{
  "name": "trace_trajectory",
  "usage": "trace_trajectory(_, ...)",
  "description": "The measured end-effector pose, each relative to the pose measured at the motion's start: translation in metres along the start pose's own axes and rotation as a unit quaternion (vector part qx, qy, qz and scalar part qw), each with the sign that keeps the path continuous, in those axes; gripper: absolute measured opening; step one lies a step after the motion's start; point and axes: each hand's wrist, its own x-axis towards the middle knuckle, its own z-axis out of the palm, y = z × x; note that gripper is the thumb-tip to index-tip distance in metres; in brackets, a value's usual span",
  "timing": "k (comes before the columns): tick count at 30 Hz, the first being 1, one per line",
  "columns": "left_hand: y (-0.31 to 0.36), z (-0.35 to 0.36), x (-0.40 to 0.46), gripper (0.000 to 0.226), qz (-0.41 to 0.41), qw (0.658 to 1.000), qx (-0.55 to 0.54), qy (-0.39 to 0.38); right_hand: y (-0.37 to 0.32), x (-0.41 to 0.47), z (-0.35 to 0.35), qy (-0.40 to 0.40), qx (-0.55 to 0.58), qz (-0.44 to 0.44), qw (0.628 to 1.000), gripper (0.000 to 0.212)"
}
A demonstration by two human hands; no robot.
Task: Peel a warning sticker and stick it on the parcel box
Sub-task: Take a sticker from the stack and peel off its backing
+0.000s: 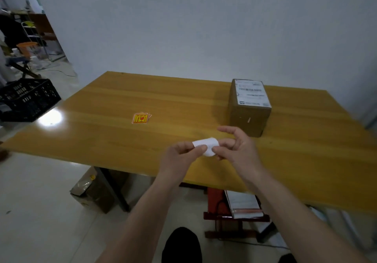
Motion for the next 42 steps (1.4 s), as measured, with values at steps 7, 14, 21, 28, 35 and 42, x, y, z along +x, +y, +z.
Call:
trace_trajectory(7,0.004,0.043,-0.036,0.021,0.1,0.993,-0.041,-0.048,-0.013,-0.039,-0.036,0.041,0.022,0.027,0.999,0.047)
trace_trajectory(14,0.005,0.063,-0.055,0.025,0.105,0.989,-0.025,-0.1,-0.022,-0.062,-0.052,0.077,0.05,-0.003,0.996,0.043)
trace_trajectory(21,0.01,0.068,-0.065,0.003,0.063,0.995,-0.022,-0.068,-0.024,-0.07,-0.06,0.105,0.085,-0.024,0.991,0.023)
trace_trajectory(28,0.013,0.067,-0.069,0.017,0.049,0.998,-0.015,-0.034,-0.022,-0.072,-0.057,0.131,0.1,-0.006,0.986,0.01)
trace_trajectory(35,0.01,0.068,-0.068,0.014,0.07,0.997,0.025,0.021,-0.02,-0.072,-0.056,0.146,0.116,0.008,0.982,0.009)
trace_trajectory(42,0.01,0.065,-0.068,0.012,0.126,0.987,0.102,0.021,-0.023,-0.072,-0.057,0.116,0.029,0.016,0.993,0.027)
